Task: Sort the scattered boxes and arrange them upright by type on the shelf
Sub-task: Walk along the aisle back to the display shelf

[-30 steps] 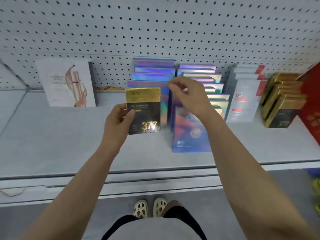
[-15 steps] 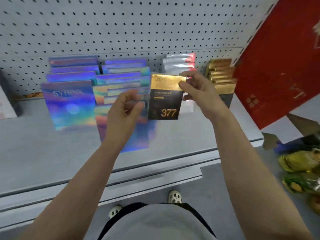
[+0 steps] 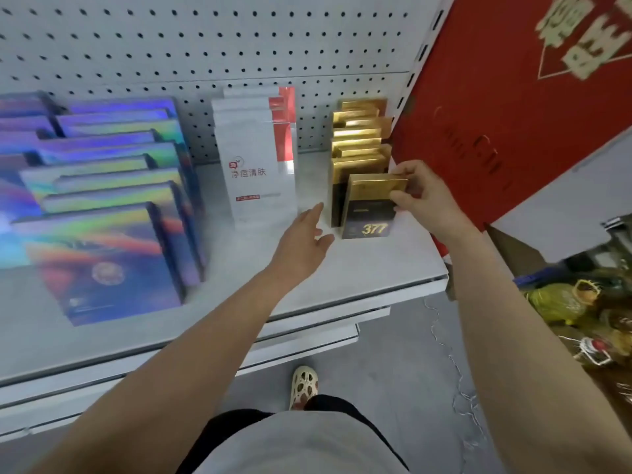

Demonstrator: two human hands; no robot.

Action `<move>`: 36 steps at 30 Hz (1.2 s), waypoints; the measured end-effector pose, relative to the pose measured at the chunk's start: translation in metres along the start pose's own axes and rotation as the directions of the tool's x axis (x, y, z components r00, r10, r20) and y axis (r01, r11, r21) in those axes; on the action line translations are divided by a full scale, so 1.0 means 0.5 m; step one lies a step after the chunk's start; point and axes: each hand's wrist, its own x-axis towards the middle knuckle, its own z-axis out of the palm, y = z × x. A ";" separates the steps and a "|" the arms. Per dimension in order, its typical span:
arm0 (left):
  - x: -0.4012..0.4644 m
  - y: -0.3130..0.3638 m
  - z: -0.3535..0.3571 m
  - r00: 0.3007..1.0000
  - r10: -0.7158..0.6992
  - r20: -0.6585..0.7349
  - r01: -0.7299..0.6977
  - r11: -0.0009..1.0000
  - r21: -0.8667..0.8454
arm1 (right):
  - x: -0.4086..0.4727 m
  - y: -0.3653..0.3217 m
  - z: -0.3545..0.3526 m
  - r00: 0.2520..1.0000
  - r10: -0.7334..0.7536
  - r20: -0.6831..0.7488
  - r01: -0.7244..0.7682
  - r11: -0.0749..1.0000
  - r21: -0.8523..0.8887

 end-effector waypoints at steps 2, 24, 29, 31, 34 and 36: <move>0.020 0.016 0.018 1.000 0.028 0.013 -0.028 0.999 0.017 | 0.014 0.000 -0.001 1.000 -0.010 0.012 0.011 0.996 -0.089; 0.024 0.022 -0.023 0.983 0.010 -0.185 -0.011 1.000 -0.006 | 0.036 -0.043 0.033 0.901 -0.363 -0.238 0.166 0.796 -0.583; -0.061 -0.017 -0.101 0.926 0.022 -0.378 -0.031 0.999 -0.019 | 0.022 -0.083 0.125 0.864 -0.469 -0.185 0.333 0.806 -0.489; -0.106 -0.044 -0.132 0.892 0.022 -0.452 -0.051 0.997 -0.052 | 0.007 -0.098 0.182 0.855 -0.499 -0.141 0.408 0.816 -0.409; -0.186 -0.089 -0.179 0.842 -0.032 -0.538 -0.022 0.995 -0.093 | -0.032 -0.126 0.275 0.862 -0.506 -0.037 0.467 0.819 -0.334; -0.249 -0.124 -0.213 0.799 -0.053 -0.598 -0.005 0.995 -0.095 | -0.064 -0.147 0.342 0.862 -0.505 0.037 0.496 0.826 -0.269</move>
